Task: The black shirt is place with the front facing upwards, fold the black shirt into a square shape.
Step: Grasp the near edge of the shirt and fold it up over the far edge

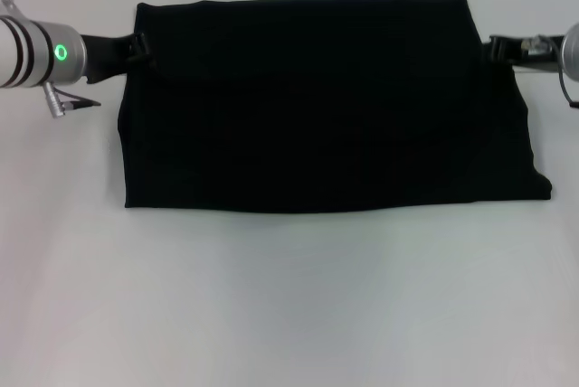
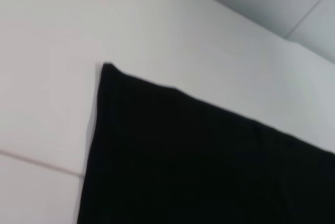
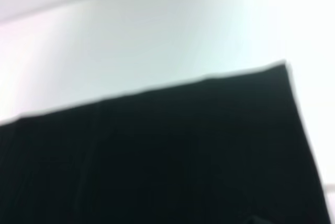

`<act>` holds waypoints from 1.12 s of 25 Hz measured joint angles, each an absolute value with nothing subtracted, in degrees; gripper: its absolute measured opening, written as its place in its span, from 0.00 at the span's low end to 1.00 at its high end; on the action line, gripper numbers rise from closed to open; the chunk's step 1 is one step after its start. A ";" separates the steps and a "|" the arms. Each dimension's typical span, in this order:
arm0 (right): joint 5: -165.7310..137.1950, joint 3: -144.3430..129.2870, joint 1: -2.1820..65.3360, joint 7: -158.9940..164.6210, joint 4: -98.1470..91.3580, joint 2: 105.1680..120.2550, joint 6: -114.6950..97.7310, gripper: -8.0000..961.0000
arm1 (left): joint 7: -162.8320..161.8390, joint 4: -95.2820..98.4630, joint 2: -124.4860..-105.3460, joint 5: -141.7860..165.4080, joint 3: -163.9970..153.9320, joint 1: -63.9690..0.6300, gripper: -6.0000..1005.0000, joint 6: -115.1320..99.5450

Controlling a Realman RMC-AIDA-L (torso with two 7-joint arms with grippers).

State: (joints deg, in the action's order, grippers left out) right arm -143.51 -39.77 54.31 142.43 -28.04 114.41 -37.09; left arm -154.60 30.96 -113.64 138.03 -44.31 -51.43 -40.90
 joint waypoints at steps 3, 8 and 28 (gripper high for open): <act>-142.77 -40.08 55.25 142.04 -27.88 114.43 -35.01 0.07 | -154.94 30.61 -113.63 138.08 -44.57 -52.29 0.00 -39.51; -142.81 -41.41 56.40 142.01 -27.50 114.19 -33.86 0.07 | -155.00 30.00 -113.83 138.16 -44.81 -53.01 0.01 -37.57; -145.52 -46.61 53.69 148.25 -33.83 111.14 -45.73 0.15 | -152.82 41.16 -114.34 136.41 -44.44 -48.16 0.32 -54.96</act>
